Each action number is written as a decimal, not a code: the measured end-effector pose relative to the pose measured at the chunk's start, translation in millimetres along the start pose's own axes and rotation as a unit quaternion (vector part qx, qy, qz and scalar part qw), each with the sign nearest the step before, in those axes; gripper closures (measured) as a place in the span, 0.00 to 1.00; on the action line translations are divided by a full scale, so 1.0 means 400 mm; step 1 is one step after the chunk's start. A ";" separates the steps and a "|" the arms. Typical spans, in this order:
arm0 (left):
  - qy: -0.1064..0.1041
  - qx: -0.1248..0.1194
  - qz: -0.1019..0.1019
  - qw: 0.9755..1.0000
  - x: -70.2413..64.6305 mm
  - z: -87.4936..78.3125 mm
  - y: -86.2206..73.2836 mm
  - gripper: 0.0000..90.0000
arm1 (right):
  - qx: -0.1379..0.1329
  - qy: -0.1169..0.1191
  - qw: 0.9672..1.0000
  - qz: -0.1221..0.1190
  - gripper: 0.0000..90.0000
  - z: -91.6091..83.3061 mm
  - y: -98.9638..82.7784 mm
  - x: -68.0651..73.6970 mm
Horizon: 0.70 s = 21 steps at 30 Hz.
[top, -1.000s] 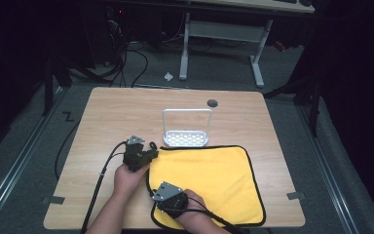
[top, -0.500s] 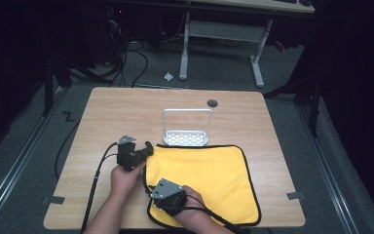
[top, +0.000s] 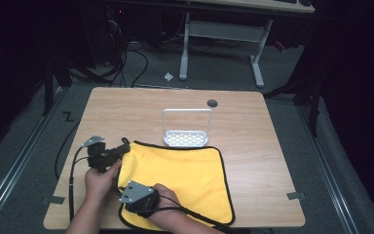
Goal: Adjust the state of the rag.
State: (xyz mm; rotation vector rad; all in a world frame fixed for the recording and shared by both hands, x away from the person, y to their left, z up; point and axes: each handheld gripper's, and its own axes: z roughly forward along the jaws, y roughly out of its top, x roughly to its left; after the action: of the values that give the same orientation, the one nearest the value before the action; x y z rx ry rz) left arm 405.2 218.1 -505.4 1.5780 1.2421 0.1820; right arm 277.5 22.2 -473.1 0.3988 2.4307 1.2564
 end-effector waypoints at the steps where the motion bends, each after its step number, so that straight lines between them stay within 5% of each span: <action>1: 0.008 -0.004 -0.004 1.000 0.014 -0.023 0.001 0.92 | -0.002 0.004 1.000 -0.005 0.91 0.010 0.012 0.008; 5: 0.030 -0.011 -0.016 0.999 0.053 -0.083 0.006 0.92 | -0.018 0.014 1.000 -0.019 0.91 0.046 0.054 0.030; 9: 0.048 -0.016 -0.008 0.999 0.057 -0.106 0.019 0.92 | -0.027 0.021 0.999 -0.020 0.91 0.060 0.073 0.036; 21: 0.056 -0.012 0.013 0.998 -0.075 -0.008 0.028 0.92 | -0.029 -0.012 1.000 0.001 0.91 -0.049 0.007 -0.012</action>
State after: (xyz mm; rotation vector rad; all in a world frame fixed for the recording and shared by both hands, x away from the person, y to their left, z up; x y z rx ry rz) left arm 396.5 198.1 -481.7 1.5819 1.3028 0.3042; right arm 273.2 7.9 -459.4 0.3975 2.3681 1.3117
